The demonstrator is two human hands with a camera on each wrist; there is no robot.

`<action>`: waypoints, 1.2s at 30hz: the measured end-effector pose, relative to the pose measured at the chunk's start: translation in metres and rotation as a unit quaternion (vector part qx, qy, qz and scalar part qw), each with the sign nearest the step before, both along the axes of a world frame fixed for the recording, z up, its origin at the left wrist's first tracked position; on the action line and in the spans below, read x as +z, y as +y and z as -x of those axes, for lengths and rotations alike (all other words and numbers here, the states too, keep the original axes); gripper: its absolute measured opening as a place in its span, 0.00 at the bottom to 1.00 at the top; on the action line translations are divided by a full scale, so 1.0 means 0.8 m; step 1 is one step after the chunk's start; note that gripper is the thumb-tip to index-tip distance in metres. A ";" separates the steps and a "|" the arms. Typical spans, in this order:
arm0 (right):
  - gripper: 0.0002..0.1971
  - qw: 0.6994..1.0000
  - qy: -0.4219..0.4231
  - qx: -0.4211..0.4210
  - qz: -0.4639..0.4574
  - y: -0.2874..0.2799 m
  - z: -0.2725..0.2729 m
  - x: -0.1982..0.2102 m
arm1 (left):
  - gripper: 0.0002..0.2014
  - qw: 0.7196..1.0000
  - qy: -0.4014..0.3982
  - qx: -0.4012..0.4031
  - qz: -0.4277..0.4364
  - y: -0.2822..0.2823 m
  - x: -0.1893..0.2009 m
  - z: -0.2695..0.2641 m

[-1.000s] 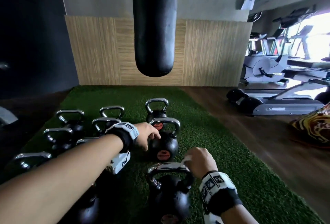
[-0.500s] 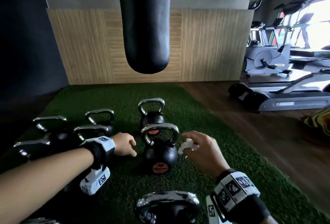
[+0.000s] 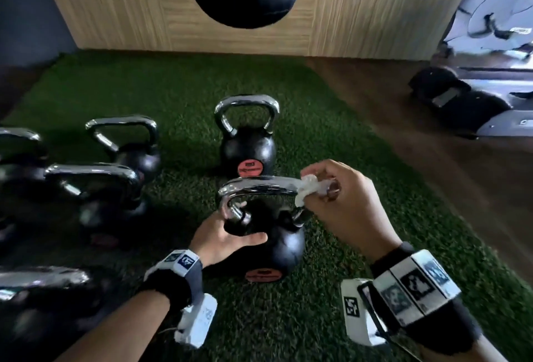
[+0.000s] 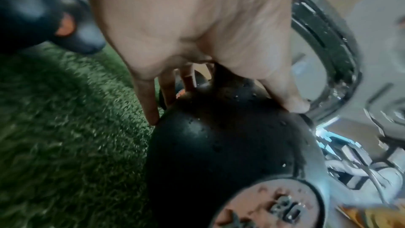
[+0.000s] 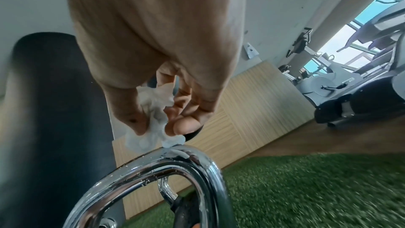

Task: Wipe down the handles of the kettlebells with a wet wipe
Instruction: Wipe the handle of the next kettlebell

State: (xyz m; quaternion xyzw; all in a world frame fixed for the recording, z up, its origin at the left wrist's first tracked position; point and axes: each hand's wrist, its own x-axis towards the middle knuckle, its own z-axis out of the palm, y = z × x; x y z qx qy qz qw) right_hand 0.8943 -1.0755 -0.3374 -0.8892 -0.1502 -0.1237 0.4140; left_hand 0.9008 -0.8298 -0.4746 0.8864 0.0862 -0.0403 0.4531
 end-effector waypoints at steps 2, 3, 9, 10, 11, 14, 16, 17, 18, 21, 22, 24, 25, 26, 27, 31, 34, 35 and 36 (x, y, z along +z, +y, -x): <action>0.18 1.000 0.004 0.012 0.016 0.007 -0.013 0.001 | 0.43 1.000 -0.012 -0.003 -0.006 0.004 -0.002 -0.004; 0.19 1.000 0.008 0.016 0.026 0.011 -0.018 0.003 | 0.44 1.000 -0.013 -0.004 0.000 0.003 -0.003 -0.004; 0.21 0.994 -0.011 0.058 0.094 0.033 -0.038 0.018 | 0.40 0.999 0.002 -0.030 0.012 0.013 -0.005 -0.004; 0.21 0.992 -0.021 0.071 0.098 0.036 -0.038 0.021 | 0.36 0.999 0.013 -0.032 0.025 0.016 -0.005 -0.006; 0.21 0.991 -0.031 0.084 0.097 0.038 -0.038 0.023 | 0.33 0.998 0.024 -0.026 0.043 0.018 -0.004 -0.009; 0.16 0.989 -0.052 0.099 0.091 0.040 -0.040 0.021 | 0.30 0.998 0.020 -0.001 0.065 0.014 -0.007 -0.011; 0.16 0.989 -0.069 0.095 0.095 0.040 -0.042 0.014 | 0.30 0.998 0.006 0.008 0.060 0.006 -0.011 -0.010; 0.16 0.988 -0.077 0.093 0.095 0.039 -0.042 0.010 | 0.31 0.998 0.002 0.012 0.064 0.004 -0.014 -0.009; 0.16 0.987 -0.084 0.096 0.096 0.038 -0.040 0.005 | 0.31 0.997 0.005 0.018 0.071 0.004 -0.017 -0.008; 0.14 0.979 -0.107 0.120 0.124 0.036 -0.035 -0.010 | 0.31 0.995 0.024 0.033 0.088 0.003 -0.020 -0.009; 0.13 0.977 -0.115 0.121 0.135 0.036 -0.034 -0.014 | 0.30 0.995 0.025 0.036 0.091 0.003 -0.020 -0.009; 0.09 0.975 -0.125 0.113 0.143 0.036 -0.032 -0.017 | 0.31 0.995 0.028 0.040 0.090 0.001 -0.020 -0.007; 0.08 0.976 -0.133 0.106 0.135 0.034 -0.031 -0.017 | 0.32 0.995 0.032 0.043 0.088 0.001 -0.018 -0.006; 0.07 0.978 -0.143 0.096 0.121 0.032 -0.029 -0.017 | 0.33 0.994 0.038 0.045 0.089 0.000 -0.017 -0.005; 0.07 0.979 -0.152 0.084 0.105 0.028 -0.028 -0.017 | 0.34 0.994 0.044 0.048 0.094 -0.001 -0.016 -0.004; 0.11 0.985 -0.149 0.044 0.073 0.020 -0.027 -0.019 | 0.35 0.991 0.051 0.052 0.115 -0.007 -0.006 0.000; 0.10 0.986 -0.121 0.056 0.099 0.027 -0.023 -0.018 | 0.35 0.990 0.048 0.050 0.123 -0.011 0.000 0.005; 0.10 0.987 -0.125 0.057 0.086 0.024 -0.023 -0.020 | 0.34 0.990 0.048 0.050 0.122 -0.011 0.001 0.005; 0.10 0.989 -0.125 0.051 0.063 0.019 -0.024 -0.023 | 0.33 0.991 0.048 0.048 0.119 -0.011 0.001 0.006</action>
